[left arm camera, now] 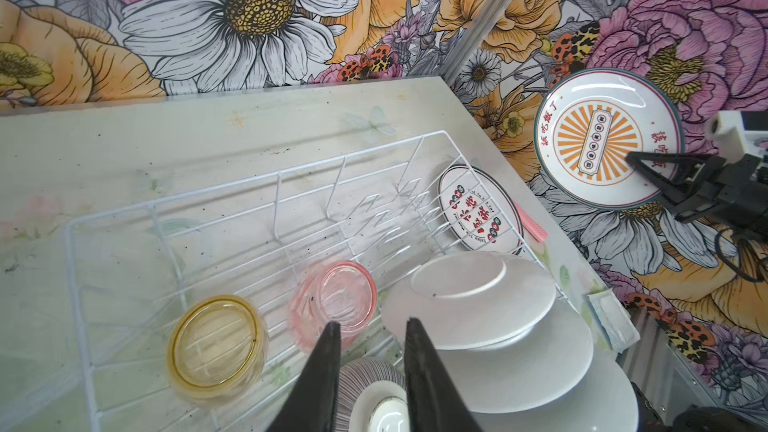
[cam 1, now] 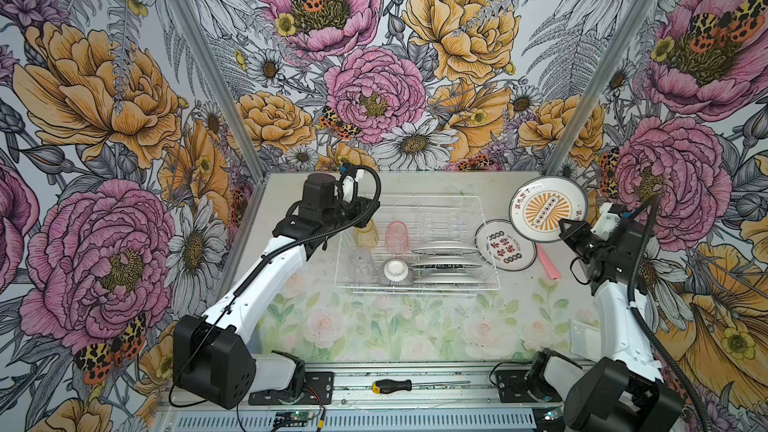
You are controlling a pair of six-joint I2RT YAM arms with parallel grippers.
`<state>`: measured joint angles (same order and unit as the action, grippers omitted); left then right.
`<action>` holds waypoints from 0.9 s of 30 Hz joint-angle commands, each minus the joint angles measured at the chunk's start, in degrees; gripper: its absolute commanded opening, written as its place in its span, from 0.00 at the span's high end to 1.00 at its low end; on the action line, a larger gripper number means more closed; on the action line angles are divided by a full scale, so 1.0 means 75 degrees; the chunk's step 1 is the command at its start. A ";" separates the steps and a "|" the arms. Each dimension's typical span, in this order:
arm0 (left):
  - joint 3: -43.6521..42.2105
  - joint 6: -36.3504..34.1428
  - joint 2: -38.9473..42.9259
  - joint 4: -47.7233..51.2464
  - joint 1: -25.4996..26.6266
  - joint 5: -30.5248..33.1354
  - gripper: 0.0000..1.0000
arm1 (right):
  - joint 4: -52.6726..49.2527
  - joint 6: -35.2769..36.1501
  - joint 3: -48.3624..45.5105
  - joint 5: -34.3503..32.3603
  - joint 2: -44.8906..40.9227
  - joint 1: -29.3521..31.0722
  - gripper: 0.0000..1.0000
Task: Unload the mixed dishes from the dish rack
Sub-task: 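Open the left gripper and carry the plate away from the rack with the right gripper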
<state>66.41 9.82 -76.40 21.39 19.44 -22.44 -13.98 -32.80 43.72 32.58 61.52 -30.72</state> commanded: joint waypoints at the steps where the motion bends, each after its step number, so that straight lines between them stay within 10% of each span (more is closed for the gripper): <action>1: -0.0011 -0.0168 0.0053 0.0074 -0.0018 0.0159 0.71 | 0.0070 0.0296 -0.0132 0.0241 0.0224 -0.0006 1.00; 27: 0.0157 -0.0053 -0.0348 -0.0174 0.0179 -0.0079 0.71 | 0.0411 0.0213 -0.0381 0.0475 0.2244 0.0513 1.00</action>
<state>66.32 9.89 -78.89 21.19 20.40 -22.28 -14.00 -31.00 40.97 35.59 77.54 -27.62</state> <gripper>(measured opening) 0.290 0.099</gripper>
